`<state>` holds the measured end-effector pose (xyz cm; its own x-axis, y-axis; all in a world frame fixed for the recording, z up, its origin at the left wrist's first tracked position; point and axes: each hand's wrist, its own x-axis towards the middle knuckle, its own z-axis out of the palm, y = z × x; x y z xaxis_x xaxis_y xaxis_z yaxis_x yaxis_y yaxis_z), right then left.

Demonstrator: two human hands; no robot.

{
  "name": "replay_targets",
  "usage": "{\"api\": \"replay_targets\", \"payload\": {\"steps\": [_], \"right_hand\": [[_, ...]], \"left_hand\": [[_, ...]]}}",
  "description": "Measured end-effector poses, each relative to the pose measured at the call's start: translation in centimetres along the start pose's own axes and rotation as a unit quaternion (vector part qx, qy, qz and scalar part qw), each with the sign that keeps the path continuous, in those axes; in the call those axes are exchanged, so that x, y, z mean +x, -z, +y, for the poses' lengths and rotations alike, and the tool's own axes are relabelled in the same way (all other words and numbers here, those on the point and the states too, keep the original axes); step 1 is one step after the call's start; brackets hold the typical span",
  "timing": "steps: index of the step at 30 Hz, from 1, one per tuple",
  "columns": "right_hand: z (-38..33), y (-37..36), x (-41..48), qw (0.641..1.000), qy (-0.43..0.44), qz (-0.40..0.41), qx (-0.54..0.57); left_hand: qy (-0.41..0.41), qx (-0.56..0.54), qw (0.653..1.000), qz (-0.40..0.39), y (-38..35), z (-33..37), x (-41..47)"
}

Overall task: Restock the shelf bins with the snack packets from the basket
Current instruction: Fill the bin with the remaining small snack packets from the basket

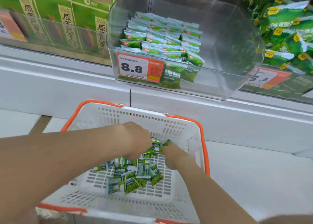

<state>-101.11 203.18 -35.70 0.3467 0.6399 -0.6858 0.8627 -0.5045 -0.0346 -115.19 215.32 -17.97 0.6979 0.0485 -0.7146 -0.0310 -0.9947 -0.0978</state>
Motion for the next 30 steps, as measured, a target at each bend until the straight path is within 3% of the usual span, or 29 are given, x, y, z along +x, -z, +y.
{"api": "replay_targets", "payload": {"steps": [5, 15, 24, 30], "right_hand": [[-1.2, -2.5, 1.8, 0.998, -0.064, -0.019, 0.006], [-0.3, -1.3, 2.9, 0.974, -0.122, 0.125, 0.145], [-1.1, -3.3, 4.1, 0.953, -0.091, 0.018, 0.288], [-0.7, -3.9, 4.5, 0.906, -0.103, 0.096, 0.399]], "left_hand": [[0.004, 0.011, 1.0, -0.007, -0.3, -0.3, 0.6], [0.007, 0.007, 1.0, 0.004, 0.1, -1.0, 1.2], [0.005, 0.0, 1.0, 0.021, 0.7, -0.5, 0.4], [0.015, 0.008, 1.0, 0.015, 0.4, -0.7, 0.0]]}}
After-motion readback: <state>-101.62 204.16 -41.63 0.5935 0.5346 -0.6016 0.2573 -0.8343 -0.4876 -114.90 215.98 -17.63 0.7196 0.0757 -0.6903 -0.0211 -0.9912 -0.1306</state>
